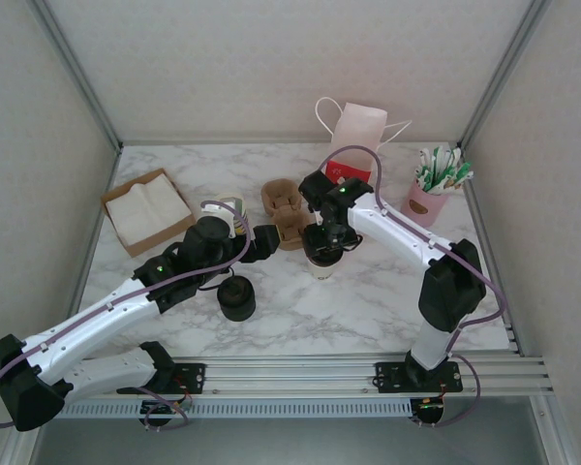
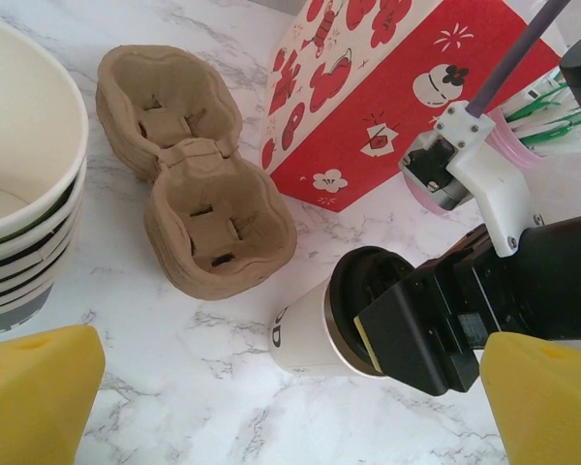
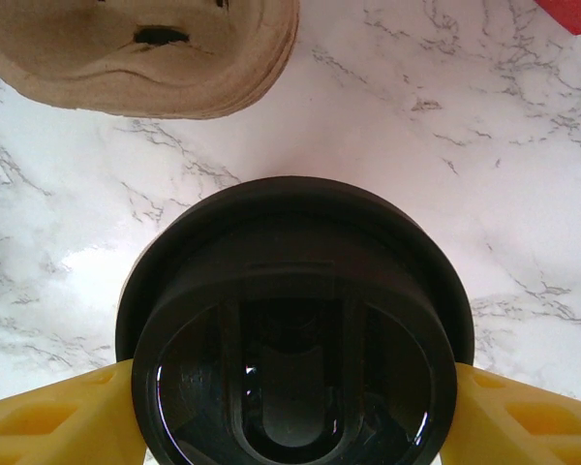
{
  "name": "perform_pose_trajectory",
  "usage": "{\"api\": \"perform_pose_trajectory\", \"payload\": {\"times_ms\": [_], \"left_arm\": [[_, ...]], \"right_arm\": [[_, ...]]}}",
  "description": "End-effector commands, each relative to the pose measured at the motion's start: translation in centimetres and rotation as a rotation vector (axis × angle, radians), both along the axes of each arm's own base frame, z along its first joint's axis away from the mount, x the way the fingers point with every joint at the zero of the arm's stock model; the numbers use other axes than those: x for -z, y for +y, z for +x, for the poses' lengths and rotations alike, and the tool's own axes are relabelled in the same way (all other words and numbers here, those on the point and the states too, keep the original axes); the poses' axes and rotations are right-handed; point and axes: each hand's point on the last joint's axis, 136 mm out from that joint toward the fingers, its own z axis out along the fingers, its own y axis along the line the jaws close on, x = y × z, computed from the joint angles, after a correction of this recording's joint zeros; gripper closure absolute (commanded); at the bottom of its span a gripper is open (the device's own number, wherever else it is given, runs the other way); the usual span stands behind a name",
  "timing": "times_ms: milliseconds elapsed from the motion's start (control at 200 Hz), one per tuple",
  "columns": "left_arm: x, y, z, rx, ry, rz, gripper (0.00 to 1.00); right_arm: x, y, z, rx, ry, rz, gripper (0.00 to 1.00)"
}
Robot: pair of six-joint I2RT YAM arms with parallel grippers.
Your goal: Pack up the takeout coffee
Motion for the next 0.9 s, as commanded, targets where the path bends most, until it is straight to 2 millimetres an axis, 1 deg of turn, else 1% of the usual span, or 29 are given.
{"api": "perform_pose_trajectory", "payload": {"times_ms": [0, 100, 315, 556, 891], "left_arm": [[-0.54, 0.3, 0.37, -0.017, -0.037, 0.012, 0.0], [-0.5, 0.25, 0.48, -0.017, -0.037, 0.011, 0.0], [-0.39, -0.53, 0.23, 0.013, -0.022, -0.02, 0.0], [-0.56, -0.39, -0.16, 0.012, -0.027, -0.064, 0.01], [0.23, -0.47, -0.12, 0.013, -0.012, -0.051, 0.0]], "right_arm": [[-0.57, 0.73, 0.19, -0.024, -0.001, 0.018, 0.29], [-0.47, 0.8, 0.07, -0.026, 0.002, 0.016, 0.29], [-0.37, 0.91, -0.26, -0.032, 0.009, 0.013, 0.29], [0.08, 1.29, -0.55, -0.038, 0.019, 0.02, 0.29], [0.38, 0.67, -0.61, -0.027, 0.014, -0.007, 0.29]]}}
